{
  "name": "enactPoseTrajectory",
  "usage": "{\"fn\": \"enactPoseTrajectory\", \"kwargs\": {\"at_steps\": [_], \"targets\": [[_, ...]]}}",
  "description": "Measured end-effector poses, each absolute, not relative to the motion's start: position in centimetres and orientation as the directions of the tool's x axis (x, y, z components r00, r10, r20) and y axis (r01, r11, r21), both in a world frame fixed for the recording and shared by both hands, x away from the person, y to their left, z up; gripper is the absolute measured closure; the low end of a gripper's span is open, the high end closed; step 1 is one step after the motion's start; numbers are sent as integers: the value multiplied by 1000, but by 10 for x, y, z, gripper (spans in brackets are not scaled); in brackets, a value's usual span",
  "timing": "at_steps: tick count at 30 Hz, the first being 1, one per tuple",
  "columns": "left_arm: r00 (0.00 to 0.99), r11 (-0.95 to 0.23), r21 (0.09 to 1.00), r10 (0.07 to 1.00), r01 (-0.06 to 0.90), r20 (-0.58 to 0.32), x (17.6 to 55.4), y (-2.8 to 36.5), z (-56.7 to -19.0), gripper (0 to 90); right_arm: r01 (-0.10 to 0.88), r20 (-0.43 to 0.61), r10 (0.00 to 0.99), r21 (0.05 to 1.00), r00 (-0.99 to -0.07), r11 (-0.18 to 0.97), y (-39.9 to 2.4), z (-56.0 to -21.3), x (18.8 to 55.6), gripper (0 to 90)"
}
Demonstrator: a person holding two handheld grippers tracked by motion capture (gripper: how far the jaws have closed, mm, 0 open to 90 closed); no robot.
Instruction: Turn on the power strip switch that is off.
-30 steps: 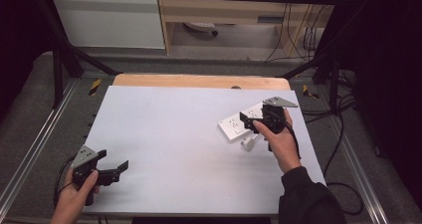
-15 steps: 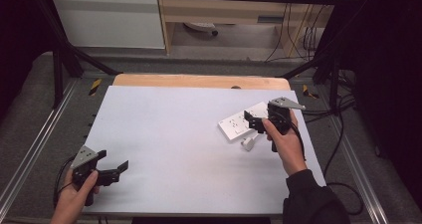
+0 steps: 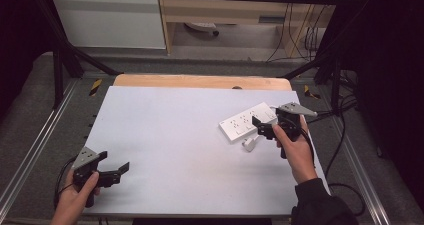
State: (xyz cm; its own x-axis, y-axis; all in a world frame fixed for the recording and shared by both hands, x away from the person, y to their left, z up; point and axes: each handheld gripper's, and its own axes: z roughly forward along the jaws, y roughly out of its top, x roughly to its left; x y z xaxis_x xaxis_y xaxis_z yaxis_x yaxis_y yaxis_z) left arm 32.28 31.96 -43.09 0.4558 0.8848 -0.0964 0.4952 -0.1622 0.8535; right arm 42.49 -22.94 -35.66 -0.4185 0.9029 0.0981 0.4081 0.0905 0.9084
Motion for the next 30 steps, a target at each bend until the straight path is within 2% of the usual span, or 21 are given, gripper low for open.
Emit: {"fn": "enactPoseTrajectory", "kwargs": {"at_steps": [21,30], "targets": [[445,-154,857,891,491,-95,322,321,-429,54,398,113,906,915,-407,65,-268,-357,371,41],[445,-151,858,890,491,-97,321,321,-429,54,418,113,906,905,-409,76,-277,-371,351,41]]}}
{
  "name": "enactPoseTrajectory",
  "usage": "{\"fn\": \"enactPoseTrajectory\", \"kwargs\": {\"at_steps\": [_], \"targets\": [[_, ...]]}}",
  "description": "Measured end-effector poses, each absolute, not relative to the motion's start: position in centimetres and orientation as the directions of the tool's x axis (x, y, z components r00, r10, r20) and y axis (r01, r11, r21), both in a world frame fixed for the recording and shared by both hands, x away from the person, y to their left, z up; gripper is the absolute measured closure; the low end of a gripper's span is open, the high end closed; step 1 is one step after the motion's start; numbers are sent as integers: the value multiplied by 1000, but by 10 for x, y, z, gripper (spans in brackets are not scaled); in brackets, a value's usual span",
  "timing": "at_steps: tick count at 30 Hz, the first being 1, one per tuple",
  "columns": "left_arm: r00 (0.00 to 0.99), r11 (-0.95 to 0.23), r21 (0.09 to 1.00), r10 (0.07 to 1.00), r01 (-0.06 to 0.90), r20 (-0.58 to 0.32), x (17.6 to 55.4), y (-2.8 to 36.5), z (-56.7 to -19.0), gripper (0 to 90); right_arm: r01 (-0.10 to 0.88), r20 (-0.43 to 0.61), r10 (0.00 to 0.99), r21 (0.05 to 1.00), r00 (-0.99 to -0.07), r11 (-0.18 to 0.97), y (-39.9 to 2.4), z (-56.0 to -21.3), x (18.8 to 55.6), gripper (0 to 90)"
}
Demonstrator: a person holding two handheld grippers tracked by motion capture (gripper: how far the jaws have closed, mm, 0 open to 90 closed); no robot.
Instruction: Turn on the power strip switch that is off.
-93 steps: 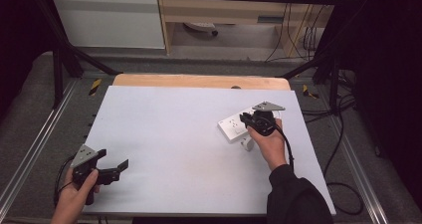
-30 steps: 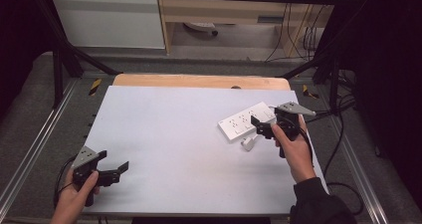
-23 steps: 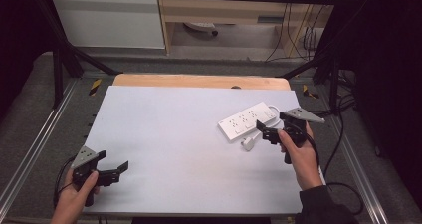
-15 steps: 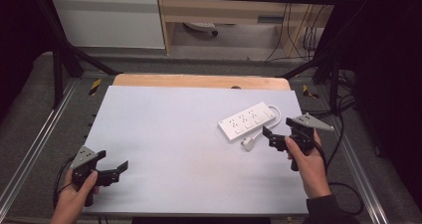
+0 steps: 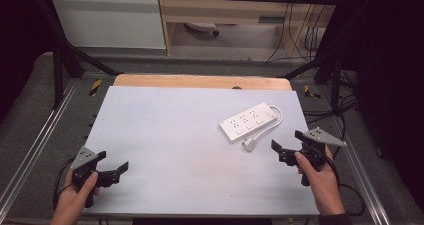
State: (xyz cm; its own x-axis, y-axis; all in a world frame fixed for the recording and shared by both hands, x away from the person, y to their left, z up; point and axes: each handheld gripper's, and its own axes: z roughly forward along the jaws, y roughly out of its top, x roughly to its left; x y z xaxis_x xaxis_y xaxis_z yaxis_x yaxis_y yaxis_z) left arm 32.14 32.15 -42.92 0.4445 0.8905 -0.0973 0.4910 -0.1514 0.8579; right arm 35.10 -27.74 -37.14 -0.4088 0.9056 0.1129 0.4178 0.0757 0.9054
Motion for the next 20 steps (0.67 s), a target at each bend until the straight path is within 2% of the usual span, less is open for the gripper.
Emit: {"fn": "enactPoseTrajectory", "kwargs": {"at_steps": [13,20], "targets": [[442,-149,859,892,490,-97,320,321,-429,55,455,127,905,887,-406,80,-281,-410,333,35],[449,-156,858,889,489,-94,321,320,-428,55,533,87,917,833,-388,146,-264,-442,343,37]]}}
